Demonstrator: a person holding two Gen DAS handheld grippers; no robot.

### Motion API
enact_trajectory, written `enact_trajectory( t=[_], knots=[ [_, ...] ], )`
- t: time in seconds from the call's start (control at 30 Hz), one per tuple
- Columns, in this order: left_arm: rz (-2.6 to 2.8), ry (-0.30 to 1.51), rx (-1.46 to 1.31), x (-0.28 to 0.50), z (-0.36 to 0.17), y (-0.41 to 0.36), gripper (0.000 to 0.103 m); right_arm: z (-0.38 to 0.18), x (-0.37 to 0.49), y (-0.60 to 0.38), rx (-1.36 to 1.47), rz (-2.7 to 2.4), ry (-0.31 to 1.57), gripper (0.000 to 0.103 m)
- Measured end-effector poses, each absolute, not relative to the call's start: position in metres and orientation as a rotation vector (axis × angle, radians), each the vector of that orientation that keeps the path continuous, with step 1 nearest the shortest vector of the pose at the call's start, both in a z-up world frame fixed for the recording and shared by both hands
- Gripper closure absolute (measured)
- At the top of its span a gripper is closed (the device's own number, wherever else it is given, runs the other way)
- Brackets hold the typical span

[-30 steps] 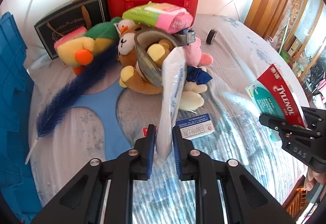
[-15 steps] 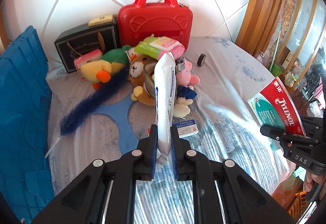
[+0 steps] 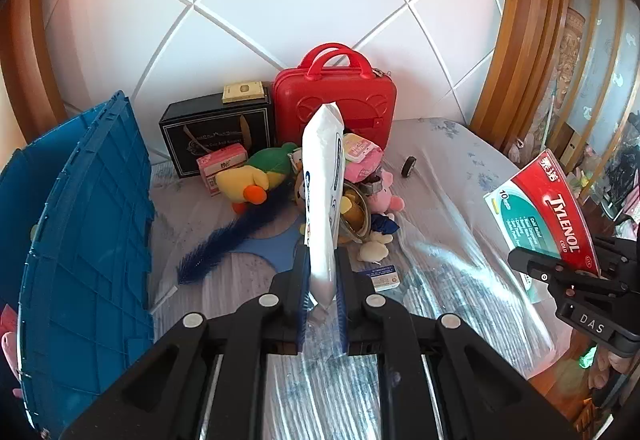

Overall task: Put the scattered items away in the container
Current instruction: 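Carry both held boxes over the blue crate with both tools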

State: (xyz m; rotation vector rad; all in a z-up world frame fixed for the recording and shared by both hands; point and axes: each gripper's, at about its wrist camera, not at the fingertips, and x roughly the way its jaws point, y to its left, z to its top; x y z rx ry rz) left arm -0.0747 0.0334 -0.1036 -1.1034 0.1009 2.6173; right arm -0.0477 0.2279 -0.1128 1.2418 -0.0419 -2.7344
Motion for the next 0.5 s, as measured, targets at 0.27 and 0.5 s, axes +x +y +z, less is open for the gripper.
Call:
enact_trajectory(
  t=[0.27,0.5],
  knots=[
    [2.651,0.067,-1.015,-0.064,-0.058,-0.039,0.091,-0.077,-0.051,0.148,1.165,-2.731,-0.032,0.084],
    [2.713,0.001,-0.965,-0.057,-0.038,-0.118,0.091,-0.041,-0.067,0.065,1.097,-2.713,0.036,0.084]
  ],
)
